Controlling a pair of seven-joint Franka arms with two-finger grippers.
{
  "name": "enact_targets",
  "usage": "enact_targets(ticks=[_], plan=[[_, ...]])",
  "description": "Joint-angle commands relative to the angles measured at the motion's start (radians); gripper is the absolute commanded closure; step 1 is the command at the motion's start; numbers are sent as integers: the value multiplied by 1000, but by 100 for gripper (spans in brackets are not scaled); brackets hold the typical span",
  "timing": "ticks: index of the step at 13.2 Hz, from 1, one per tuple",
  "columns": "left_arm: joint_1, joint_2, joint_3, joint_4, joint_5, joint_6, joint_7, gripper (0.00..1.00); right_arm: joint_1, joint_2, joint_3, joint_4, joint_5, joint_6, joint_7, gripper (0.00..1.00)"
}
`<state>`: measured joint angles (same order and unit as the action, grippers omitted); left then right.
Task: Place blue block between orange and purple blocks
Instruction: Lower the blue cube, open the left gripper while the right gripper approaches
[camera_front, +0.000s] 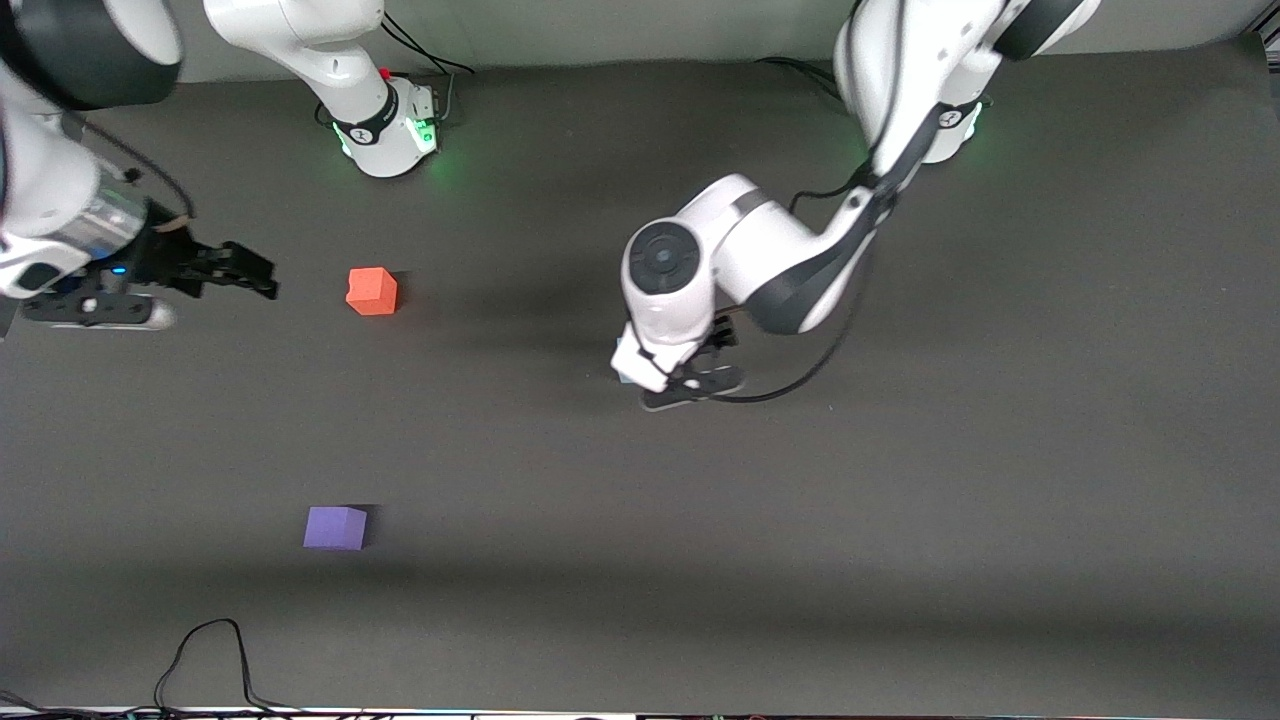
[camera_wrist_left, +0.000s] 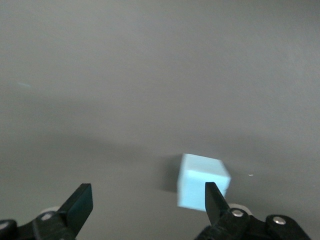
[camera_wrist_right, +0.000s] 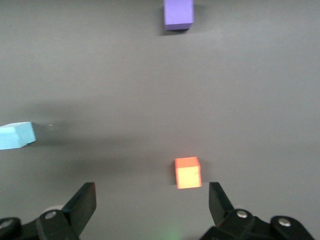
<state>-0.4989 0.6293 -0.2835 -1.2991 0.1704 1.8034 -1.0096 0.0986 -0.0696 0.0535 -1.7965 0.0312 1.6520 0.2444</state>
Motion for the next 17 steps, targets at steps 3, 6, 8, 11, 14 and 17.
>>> enact_targets(ticks=[3, 6, 8, 11, 14, 17], plan=[[236, -175, -3, -48, -11, -175, 334, 0, -2, 88, 277, 11, 12, 110, 226, 0], [446, -275, 1, -55, -52, -231, 569, 0, -2, 215, 440, 68, 3, 210, 428, 0], [526, -330, 19, -71, -58, -288, 742, 0, 4, 292, 517, 77, -8, 305, 533, 0], [481, -541, 165, -364, -92, -155, 825, 0, 16, 427, 615, 72, -176, 399, 700, 0], [426, -715, 237, -666, -95, 33, 876, 0, 50, 621, 675, 74, -443, 486, 915, 0], [336, -712, 386, -661, -86, 30, 929, 0, 61, 769, 675, 74, -609, 564, 1030, 0]])
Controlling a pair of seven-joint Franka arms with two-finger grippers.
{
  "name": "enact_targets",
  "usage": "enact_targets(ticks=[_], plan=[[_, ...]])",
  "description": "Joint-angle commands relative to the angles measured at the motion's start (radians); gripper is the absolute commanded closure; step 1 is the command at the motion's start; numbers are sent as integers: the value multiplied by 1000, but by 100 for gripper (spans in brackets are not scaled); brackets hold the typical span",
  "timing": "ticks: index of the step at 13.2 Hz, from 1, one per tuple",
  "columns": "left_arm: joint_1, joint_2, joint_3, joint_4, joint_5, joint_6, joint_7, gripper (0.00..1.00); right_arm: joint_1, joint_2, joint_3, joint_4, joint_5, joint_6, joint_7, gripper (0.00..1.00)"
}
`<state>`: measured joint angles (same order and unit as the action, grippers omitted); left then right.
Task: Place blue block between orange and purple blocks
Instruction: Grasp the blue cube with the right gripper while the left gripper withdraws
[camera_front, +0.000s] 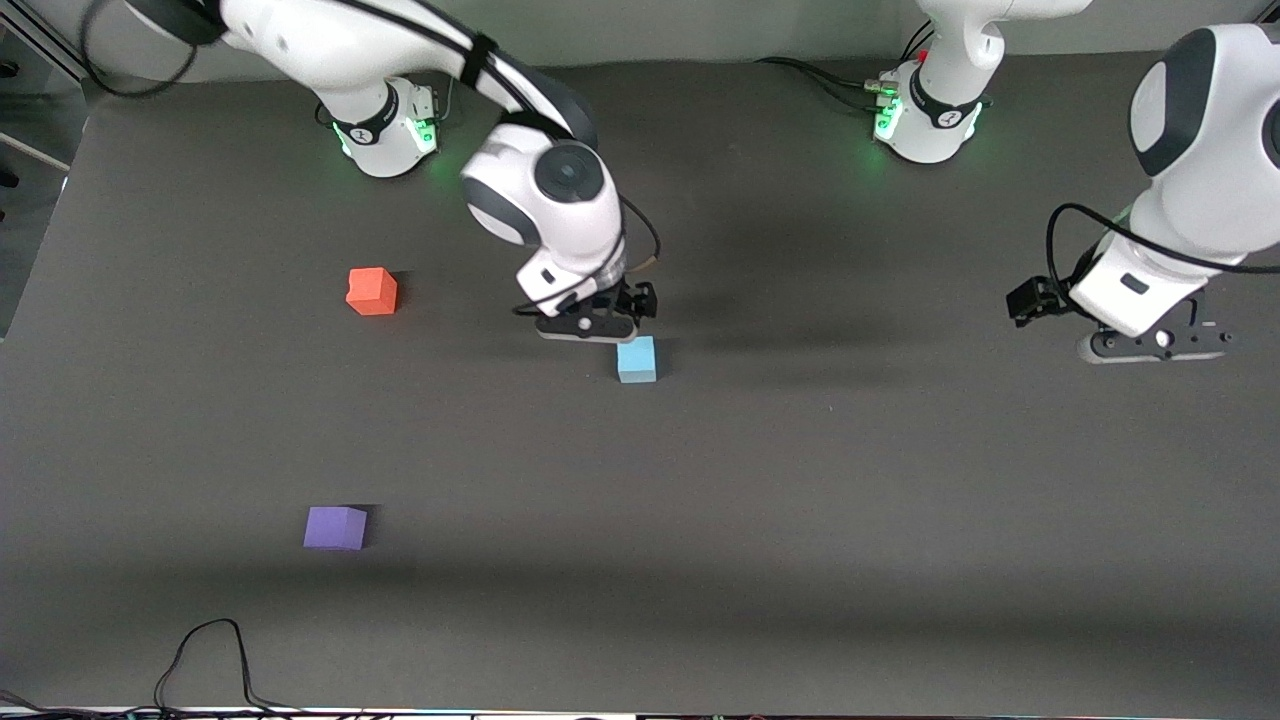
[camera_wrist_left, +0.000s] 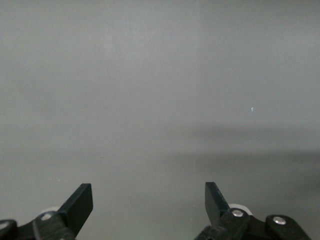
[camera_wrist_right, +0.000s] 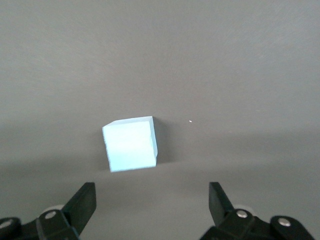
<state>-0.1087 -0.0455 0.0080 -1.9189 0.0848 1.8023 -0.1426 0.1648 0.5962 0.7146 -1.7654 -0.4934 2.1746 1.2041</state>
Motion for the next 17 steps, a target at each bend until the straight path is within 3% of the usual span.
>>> enact_targets(ticks=[1, 3, 6, 9, 11, 12, 14, 15, 17], plan=[[-45, -30, 105, -34, 0, 31, 87, 0, -4, 125, 14, 41, -115, 74, 95, 0], [-11, -10, 96, 9, 1, 2, 125, 0, -2, 160, 14, 43, -137, 120, 109, 0], [128, 56, -43, 128, -2, -85, 139, 0, -2, 195, 14, 43, -186, 171, 132, 0], [126, 116, -52, 236, -4, -161, 140, 0, -2, 252, 14, 44, -298, 182, 192, 0], [132, 122, -51, 241, -4, -161, 140, 0, -2, 258, 12, 44, -303, 182, 190, 1], [135, 125, -51, 245, -7, -159, 141, 0, -2, 258, 12, 44, -313, 182, 187, 12], [129, 127, -51, 248, -10, -161, 140, 0, -5, 258, 12, 55, -326, 182, 172, 48], [126, 127, -51, 248, -11, -159, 140, 0, -5, 257, 12, 69, -326, 174, 167, 56], [124, 130, -51, 248, -11, -159, 140, 0, -16, 240, 11, 73, -324, 168, 163, 57]])
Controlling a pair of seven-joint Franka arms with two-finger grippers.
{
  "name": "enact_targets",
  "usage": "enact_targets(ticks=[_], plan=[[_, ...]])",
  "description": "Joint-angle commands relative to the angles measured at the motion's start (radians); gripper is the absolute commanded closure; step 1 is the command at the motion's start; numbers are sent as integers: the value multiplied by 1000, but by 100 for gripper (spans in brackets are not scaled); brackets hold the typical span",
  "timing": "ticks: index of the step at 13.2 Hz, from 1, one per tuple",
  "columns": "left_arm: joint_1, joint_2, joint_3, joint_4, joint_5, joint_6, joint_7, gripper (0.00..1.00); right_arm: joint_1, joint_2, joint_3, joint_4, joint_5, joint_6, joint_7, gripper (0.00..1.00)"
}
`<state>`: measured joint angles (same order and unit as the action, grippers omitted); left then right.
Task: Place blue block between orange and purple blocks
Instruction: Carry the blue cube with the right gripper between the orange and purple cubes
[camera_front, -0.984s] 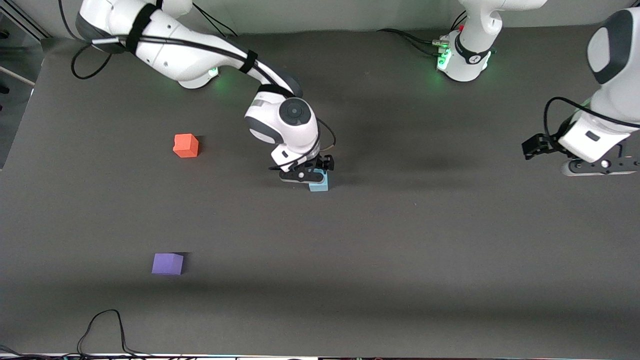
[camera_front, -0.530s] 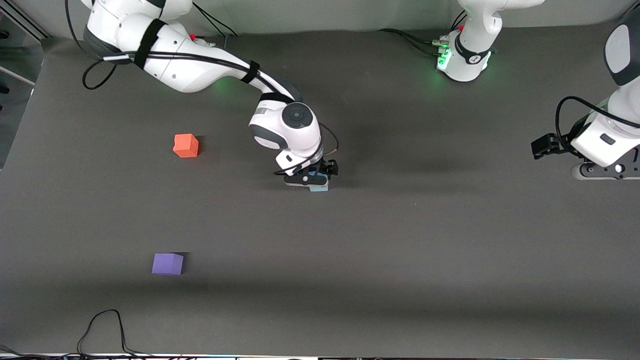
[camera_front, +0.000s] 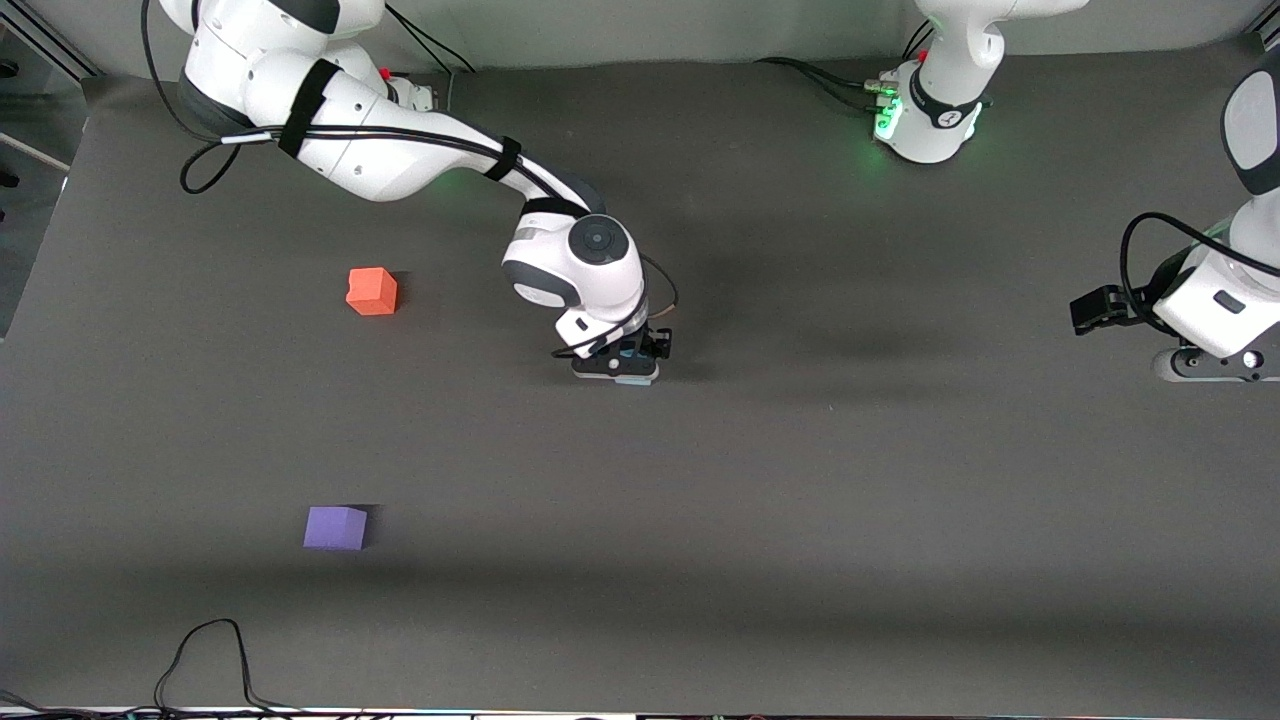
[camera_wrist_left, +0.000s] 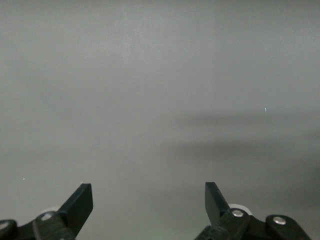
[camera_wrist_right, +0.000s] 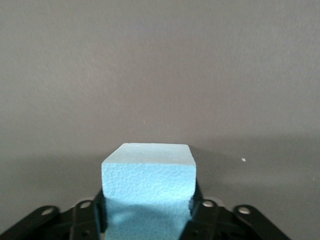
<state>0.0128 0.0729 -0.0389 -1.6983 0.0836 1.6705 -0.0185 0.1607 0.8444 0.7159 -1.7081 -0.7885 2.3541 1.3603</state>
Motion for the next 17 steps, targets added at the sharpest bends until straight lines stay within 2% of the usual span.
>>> enact_targets(ticks=[1, 2, 4, 6, 9, 11, 14, 16, 17], plan=[[2, 11, -4, 28, -10, -28, 15, 0, -26, -34, 8, 13, -14, -27, -19, 57], [4, 11, -4, 28, -10, -28, 15, 0, -42, -60, 8, 10, 3, -60, -39, 57], [2, 13, -4, 28, -10, -28, 15, 0, -69, -149, -10, -4, 124, -85, -136, 57], [2, 13, -4, 28, -10, -29, 15, 0, -84, -276, -105, -71, 291, -81, -287, 57], [2, 13, -4, 28, -10, -29, 15, 0, -81, -466, -289, -181, 585, -84, -606, 57], [2, 14, -4, 29, -10, -29, 15, 0, -78, -575, -416, -264, 722, -91, -827, 57], [2, 25, -4, 57, -7, -37, 9, 0, -75, -642, -582, -410, 759, -49, -1071, 57], [2, 39, -4, 89, -1, -64, 9, 0, -76, -611, -633, -508, 758, 110, -1110, 57], [2, 39, -4, 89, -1, -67, 11, 0, -76, -584, -659, -516, 758, 146, -1138, 57]])
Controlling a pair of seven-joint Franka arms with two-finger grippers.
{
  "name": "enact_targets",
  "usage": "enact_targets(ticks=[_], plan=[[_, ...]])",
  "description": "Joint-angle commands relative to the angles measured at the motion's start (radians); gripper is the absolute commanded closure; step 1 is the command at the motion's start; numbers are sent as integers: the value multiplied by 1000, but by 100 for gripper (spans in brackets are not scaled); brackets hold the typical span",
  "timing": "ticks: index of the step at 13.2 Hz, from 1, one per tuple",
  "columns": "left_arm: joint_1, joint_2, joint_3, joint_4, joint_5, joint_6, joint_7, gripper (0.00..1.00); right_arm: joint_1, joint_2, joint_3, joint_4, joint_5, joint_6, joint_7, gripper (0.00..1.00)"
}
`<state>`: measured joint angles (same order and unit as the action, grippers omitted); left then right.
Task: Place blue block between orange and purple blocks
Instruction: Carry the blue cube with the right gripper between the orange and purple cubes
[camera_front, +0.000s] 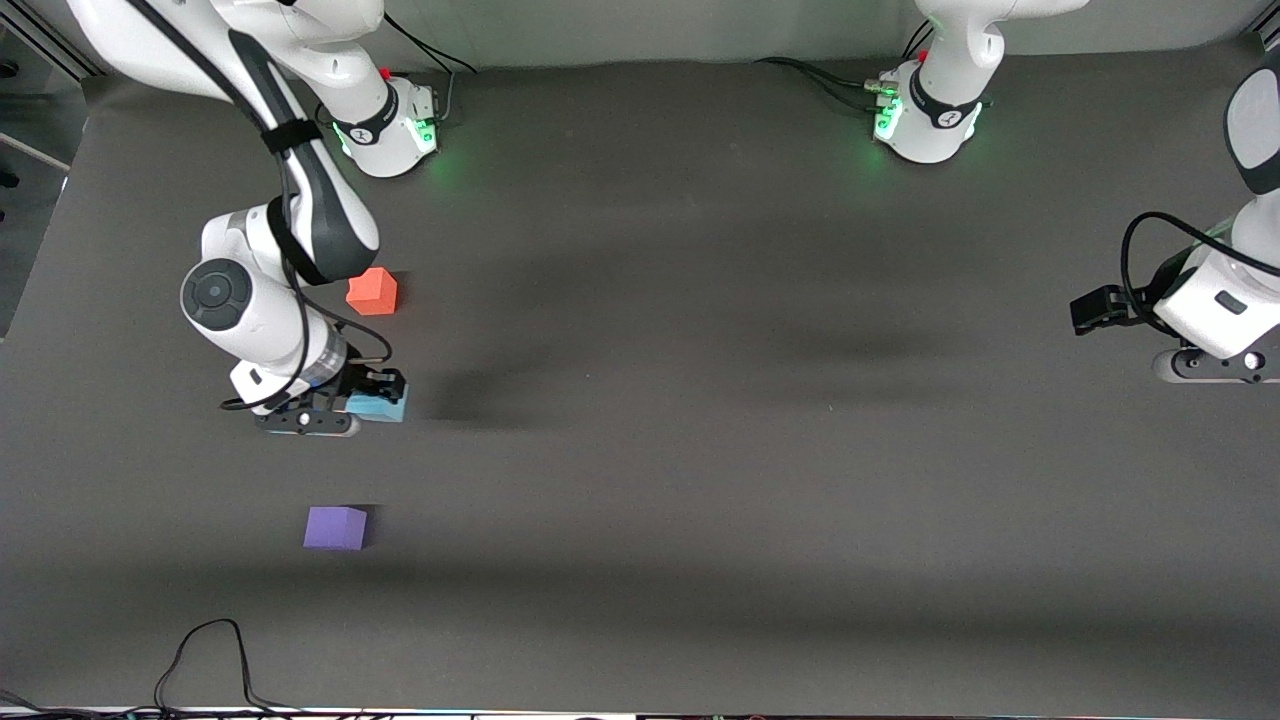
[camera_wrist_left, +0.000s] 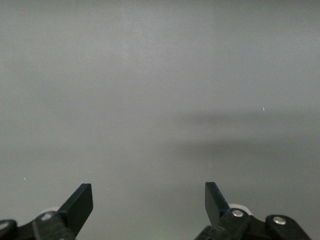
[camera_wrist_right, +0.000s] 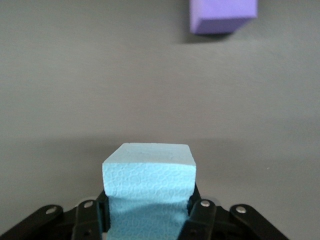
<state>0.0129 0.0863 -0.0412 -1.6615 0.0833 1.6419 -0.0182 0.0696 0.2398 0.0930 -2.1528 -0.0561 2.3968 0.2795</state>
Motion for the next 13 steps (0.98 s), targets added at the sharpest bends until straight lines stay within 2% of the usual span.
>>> enact_targets(ticks=[1, 4, 5, 10, 13], plan=[[2, 26, -2, 52, -1, -39, 14, 0, 13, 44, -68, -73, 25, 120, -98, 57], [2, 26, -2, 52, -1, -42, -2, 0, 10, 111, -128, -73, 25, 183, -195, 55], [2, 26, -2, 52, -1, -42, -2, 0, 12, 127, -130, -76, 25, 209, -195, 50], [4, 26, -2, 51, -1, -42, -2, 0, 15, 136, -127, -75, 27, 216, -183, 50], [7, 26, -2, 51, -1, -42, -3, 0, 15, 138, -125, -75, 27, 219, -183, 31]])
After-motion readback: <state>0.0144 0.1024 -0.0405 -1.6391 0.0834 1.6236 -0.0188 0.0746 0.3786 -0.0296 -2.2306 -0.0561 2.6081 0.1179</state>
